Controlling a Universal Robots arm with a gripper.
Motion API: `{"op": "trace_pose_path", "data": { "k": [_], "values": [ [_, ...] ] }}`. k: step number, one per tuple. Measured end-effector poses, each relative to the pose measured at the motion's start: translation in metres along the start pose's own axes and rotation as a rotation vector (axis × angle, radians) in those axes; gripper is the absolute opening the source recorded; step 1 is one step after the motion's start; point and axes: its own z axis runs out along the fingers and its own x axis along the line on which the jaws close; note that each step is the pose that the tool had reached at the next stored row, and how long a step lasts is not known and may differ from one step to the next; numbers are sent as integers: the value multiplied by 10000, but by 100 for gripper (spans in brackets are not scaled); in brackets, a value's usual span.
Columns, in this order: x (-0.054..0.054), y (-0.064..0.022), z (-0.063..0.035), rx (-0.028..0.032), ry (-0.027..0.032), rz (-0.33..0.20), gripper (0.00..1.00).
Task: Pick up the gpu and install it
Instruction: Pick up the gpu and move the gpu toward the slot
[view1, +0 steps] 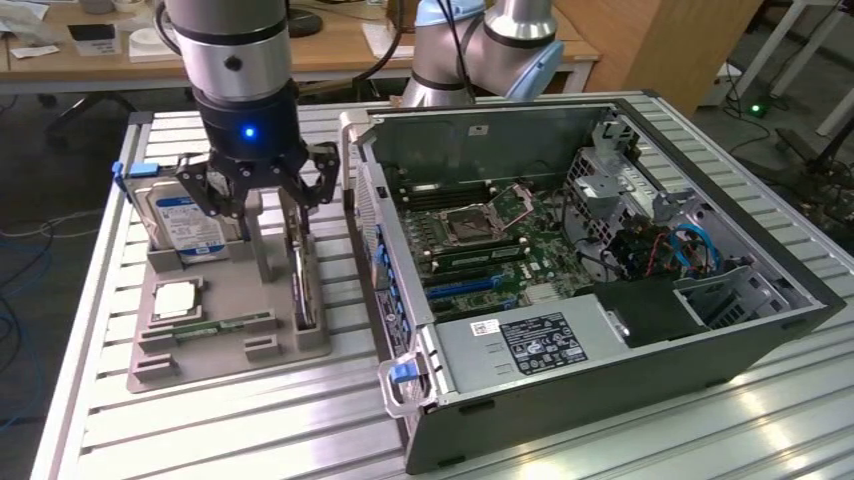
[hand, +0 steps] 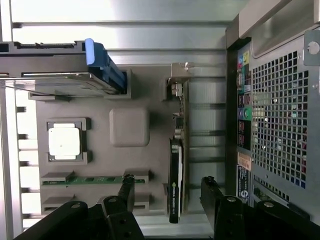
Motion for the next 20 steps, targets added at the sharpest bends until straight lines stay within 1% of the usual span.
{"op": "trace_pose_path", "data": {
  "k": [8, 12, 20],
  "values": [
    [-5, -5, 145, 0, 0, -2, 65],
    [-28, 8, 219, 4, 0, -2, 65],
    [-56, 6, 365, 14, 0, -3, 65]
  ]
}}
